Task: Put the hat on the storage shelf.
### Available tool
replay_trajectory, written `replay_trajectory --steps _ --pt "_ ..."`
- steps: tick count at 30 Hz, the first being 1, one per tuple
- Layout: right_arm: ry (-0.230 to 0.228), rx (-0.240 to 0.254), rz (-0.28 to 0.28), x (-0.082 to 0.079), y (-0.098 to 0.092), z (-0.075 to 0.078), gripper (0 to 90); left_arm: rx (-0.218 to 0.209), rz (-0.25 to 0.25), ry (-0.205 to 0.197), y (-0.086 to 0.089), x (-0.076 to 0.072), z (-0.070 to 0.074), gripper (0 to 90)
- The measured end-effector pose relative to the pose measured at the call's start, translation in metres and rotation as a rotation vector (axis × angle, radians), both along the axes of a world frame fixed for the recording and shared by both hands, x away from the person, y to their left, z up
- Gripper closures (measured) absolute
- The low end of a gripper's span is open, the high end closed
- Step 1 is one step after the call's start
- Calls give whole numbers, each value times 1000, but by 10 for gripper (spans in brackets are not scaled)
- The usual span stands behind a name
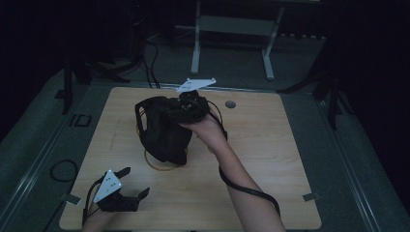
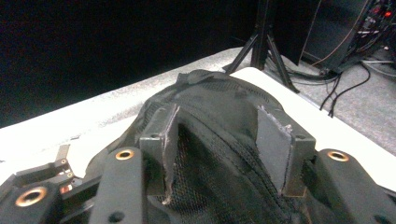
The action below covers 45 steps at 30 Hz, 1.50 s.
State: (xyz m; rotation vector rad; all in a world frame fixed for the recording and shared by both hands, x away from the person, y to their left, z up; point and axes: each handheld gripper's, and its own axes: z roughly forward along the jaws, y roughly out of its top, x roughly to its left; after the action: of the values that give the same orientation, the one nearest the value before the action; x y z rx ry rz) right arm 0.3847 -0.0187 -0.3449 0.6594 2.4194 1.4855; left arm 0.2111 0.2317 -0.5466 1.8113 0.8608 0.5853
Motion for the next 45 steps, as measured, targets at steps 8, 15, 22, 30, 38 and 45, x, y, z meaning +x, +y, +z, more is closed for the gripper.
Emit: replay_trajectory --steps 8,15,22,30,38,45 --pt "-5 -6 12 -5 -6 3 414 -2 -2 -4 -1 -1 1 27" --pt "-21 -11 30 -12 -17 3 306 3 -4 1 -3 0 0 27" --pt "-21 20 31 -15 -33 -1 153 5 -12 4 -6 0 -1 27" --pt "-46 -7 44 -23 -52 -13 134 11 -22 9 -9 0 -1 28" --pt "-57 -36 36 -33 -70 -33 134 20 -28 10 -11 0 -2 27" --pt "-31 -37 30 -38 -84 -54 134 24 -32 16 -11 0 -4 27"
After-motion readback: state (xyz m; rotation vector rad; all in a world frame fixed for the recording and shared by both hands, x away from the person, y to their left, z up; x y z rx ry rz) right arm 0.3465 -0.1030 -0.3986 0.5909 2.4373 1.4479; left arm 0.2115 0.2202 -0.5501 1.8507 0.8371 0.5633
